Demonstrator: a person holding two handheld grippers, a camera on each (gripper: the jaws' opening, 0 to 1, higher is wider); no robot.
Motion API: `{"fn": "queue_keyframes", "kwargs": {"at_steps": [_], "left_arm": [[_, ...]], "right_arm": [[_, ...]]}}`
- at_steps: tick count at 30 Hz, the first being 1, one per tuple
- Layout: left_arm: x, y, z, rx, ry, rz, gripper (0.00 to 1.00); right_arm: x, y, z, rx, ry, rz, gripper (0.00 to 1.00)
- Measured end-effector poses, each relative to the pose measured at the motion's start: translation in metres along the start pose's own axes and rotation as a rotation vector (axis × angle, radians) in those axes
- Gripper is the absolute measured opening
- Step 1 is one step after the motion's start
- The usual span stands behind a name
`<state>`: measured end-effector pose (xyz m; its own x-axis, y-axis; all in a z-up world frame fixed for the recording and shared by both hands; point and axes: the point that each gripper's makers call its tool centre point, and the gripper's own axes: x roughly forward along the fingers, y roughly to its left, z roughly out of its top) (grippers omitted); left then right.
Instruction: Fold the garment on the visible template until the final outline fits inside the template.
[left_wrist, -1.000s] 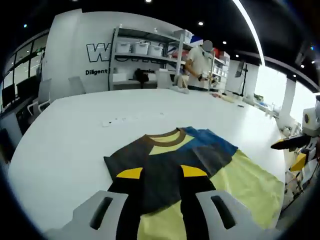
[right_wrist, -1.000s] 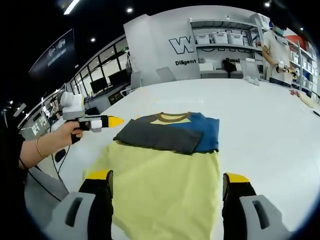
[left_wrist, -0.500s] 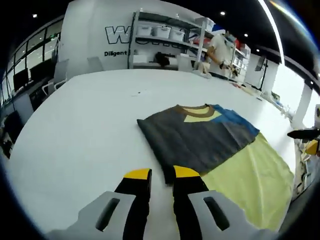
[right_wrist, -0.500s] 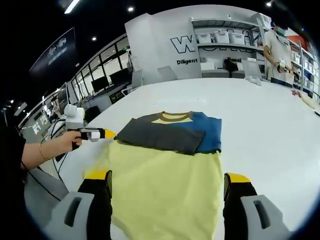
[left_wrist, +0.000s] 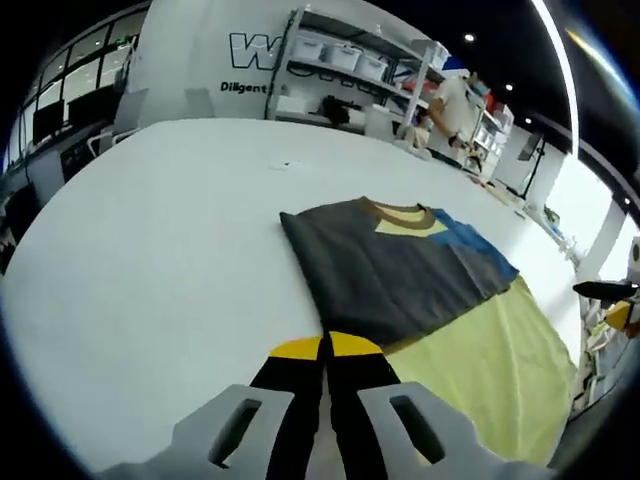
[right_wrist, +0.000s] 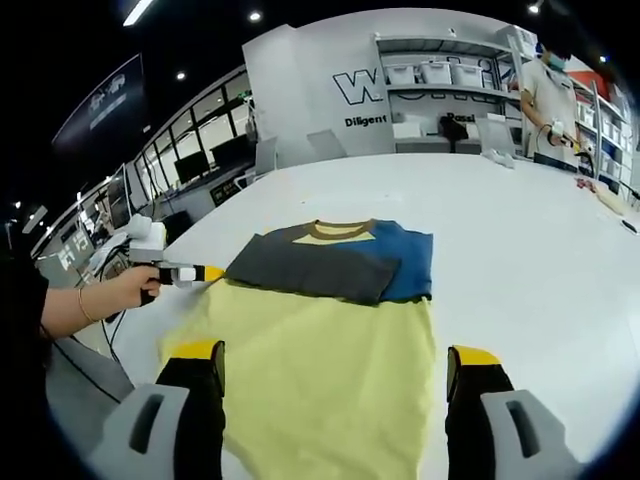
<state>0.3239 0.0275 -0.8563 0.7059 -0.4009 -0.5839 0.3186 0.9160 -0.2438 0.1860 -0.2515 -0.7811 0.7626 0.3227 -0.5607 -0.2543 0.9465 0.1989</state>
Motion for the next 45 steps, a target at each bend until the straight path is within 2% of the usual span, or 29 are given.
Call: {"fn": "queue_keyframes", "kwargs": {"at_steps": [3, 8, 10, 11, 14, 15, 19, 20, 22, 27, 29, 32, 45], "left_arm": [[-0.001, 0.003, -0.001, -0.024, 0.007, 0.011, 0.0], [-0.003, 0.006, -0.002, -0.008, 0.015, 0.012, 0.0], [-0.006, 0.006, 0.004, -0.029, -0.012, 0.009, 0.0], [-0.006, 0.001, 0.01, -0.055, -0.045, -0.017, 0.02], [-0.009, -0.001, 0.014, -0.078, -0.047, -0.029, 0.15], [-0.008, -0.004, 0.02, -0.094, -0.066, -0.044, 0.19], [-0.002, -0.011, 0.022, -0.13, -0.07, -0.067, 0.28], [0.002, -0.012, 0.02, -0.162, -0.045, -0.072, 0.31], [0.005, -0.013, 0.015, -0.164, -0.027, -0.066, 0.32], [0.007, -0.018, 0.004, -0.12, 0.004, -0.057, 0.16], [0.009, -0.012, 0.0, -0.055, 0.021, -0.022, 0.08], [0.011, -0.011, 0.0, -0.066, 0.028, -0.032, 0.02], [0.008, 0.004, -0.002, -0.024, 0.048, 0.003, 0.0]], "right_arm": [[0.002, 0.001, 0.002, -0.008, 0.0, -0.002, 0.9], [0.002, 0.003, 0.003, -0.011, -0.003, 0.005, 0.9], [0.001, 0.003, 0.004, -0.009, -0.006, 0.004, 0.91], [0.001, 0.003, 0.004, -0.01, -0.005, 0.003, 0.91], [0.0, 0.001, 0.004, -0.012, -0.004, -0.001, 0.91], [-0.001, 0.001, 0.004, -0.007, -0.008, 0.0, 0.92], [-0.001, 0.002, 0.005, -0.002, -0.014, 0.004, 0.92], [-0.001, 0.002, 0.005, -0.002, -0.014, 0.005, 0.92], [-0.002, 0.003, 0.005, -0.008, -0.01, 0.005, 0.92], [-0.003, 0.003, 0.006, -0.009, -0.012, 0.001, 0.93], [-0.004, 0.002, 0.006, -0.009, -0.012, -0.003, 0.93], [-0.004, 0.0, 0.005, -0.008, -0.011, -0.006, 0.92], [0.001, 0.007, 0.004, -0.01, 0.003, 0.009, 0.92]]}}
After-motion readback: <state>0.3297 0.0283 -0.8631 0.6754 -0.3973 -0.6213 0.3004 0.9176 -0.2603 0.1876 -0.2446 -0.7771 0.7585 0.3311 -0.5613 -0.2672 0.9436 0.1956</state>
